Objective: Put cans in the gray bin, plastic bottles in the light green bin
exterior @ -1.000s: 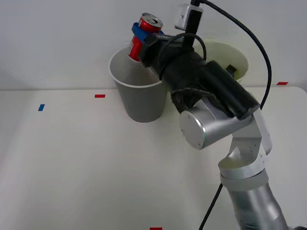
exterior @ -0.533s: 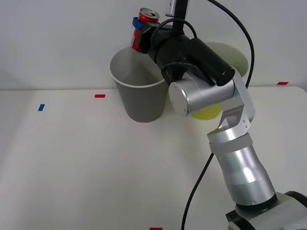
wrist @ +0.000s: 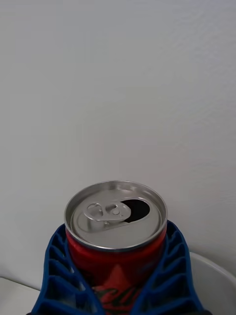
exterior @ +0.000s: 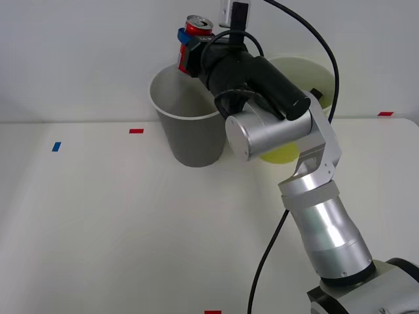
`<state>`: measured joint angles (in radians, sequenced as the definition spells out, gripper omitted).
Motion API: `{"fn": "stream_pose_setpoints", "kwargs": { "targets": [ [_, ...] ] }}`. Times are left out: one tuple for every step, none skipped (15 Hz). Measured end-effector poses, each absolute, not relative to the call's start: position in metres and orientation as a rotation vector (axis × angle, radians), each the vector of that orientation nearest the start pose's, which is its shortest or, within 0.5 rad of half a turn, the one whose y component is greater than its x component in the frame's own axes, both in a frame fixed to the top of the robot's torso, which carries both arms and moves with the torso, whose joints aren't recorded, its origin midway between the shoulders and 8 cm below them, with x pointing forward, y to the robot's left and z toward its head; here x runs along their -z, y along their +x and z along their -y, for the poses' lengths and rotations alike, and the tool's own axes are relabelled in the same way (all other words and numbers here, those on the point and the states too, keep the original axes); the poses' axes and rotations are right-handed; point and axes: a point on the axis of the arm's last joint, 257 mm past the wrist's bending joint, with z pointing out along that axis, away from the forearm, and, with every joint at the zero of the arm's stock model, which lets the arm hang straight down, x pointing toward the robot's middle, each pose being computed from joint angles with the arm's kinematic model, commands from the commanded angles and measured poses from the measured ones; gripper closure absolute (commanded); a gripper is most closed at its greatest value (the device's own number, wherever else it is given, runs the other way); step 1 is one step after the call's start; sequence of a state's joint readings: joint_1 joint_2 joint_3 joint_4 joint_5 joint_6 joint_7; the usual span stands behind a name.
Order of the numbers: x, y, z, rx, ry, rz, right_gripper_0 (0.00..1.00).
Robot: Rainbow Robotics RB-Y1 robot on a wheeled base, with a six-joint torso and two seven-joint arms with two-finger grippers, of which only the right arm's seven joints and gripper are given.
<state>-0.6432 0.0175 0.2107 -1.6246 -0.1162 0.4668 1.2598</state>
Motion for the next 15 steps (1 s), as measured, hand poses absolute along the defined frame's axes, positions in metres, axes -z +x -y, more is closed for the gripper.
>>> {"fn": "stream_pose_setpoints", "kwargs": {
  "targets": [
    [-0.0350, 0.6032, -0.0355, -0.582, -0.170, -1.427, 0.80],
    [-0.0350, 0.6035, -0.0347, -0.577, -0.172, -1.426, 0.56],
    [-0.0352, 0.6038, -0.0341, -0.572, -0.173, -1.425, 0.32],
    [-0.0354, 0.6039, -0.0339, -0.569, -0.175, -1.424, 0.13],
    [-0.0355, 0.6039, -0.0337, -0.568, -0.176, -1.423, 0.04],
    [-0.0355, 0.6039, -0.0337, -0.567, -0.176, -1.423, 0.00],
    [-0.0355, 0.6037, -0.0341, -0.569, -0.176, -1.423, 0.00],
    [-0.0354, 0.6036, -0.0345, -0.572, -0.175, -1.424, 0.00],
    [-0.0352, 0.6034, -0.0347, -0.574, -0.175, -1.424, 0.00],
    [-0.0340, 0.6034, -0.0346, -0.574, -0.175, -1.426, 0.00],
    [-0.0320, 0.6032, -0.0346, -0.575, -0.175, -1.429, 0.00],
    [-0.0306, 0.6031, -0.0346, -0.575, -0.174, -1.432, 0.00],
    [-0.0300, 0.6029, -0.0349, -0.576, -0.175, -1.433, 0.00],
    [-0.0298, 0.6028, -0.0352, -0.576, -0.176, -1.433, 0.00],
    [-0.0300, 0.6027, -0.0352, -0.577, -0.175, -1.432, 0.00]
  ]
}}
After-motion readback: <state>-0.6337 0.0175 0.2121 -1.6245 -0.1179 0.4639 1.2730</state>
